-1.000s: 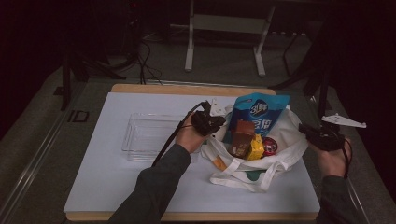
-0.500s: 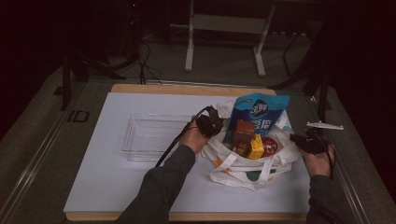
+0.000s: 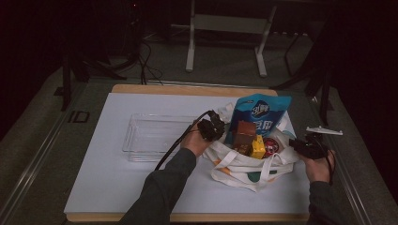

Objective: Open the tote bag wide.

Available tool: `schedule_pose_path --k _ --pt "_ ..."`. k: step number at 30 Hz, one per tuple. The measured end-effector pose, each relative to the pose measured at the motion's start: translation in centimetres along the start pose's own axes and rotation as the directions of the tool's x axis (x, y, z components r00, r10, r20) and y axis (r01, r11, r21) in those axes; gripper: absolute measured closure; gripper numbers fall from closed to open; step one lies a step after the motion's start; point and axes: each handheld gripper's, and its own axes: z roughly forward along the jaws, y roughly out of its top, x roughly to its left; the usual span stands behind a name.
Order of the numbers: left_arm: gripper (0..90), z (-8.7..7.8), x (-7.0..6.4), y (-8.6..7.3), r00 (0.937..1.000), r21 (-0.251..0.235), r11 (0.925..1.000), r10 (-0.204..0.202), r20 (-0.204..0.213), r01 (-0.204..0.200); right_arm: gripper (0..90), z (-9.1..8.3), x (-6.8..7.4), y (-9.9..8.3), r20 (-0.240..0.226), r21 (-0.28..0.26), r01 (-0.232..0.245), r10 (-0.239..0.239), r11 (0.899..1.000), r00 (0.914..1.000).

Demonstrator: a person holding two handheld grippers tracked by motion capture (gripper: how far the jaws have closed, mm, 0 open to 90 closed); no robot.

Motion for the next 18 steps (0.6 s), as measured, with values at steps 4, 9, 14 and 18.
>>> schedule_pose_path --k 4,9,14,18 --pt "85.1 -0.3 0.0 -0.1 0.9999 -0.010 0.9999 -0.006 0.010 0.006 67.5 -1.7 0.9 -0.4 0.011 -0.052 0.044 -0.043 0.998 0.9990" --pt "85.1 -0.6 0.0 -0.1 0.9999 -0.015 0.9999 -0.002 0.013 0.002 67.6 -3.7 1.8 -1.0 0.010 -0.099 0.083 -0.083 0.992 0.9965" --pt "85.2 -0.7 0.0 -0.2 0.9998 -0.023 0.9997 -0.006 0.020 0.006 68.1 -5.1 3.7 -2.7 -0.055 -0.119 0.161 -0.169 0.980 0.9841" --pt "85.1 -0.8 -0.1 -0.2 0.9998 -0.026 0.9997 -0.005 0.020 0.005 65.9 -6.4 4.6 -4.1 -0.108 -0.172 0.171 -0.191 0.970 0.9756"
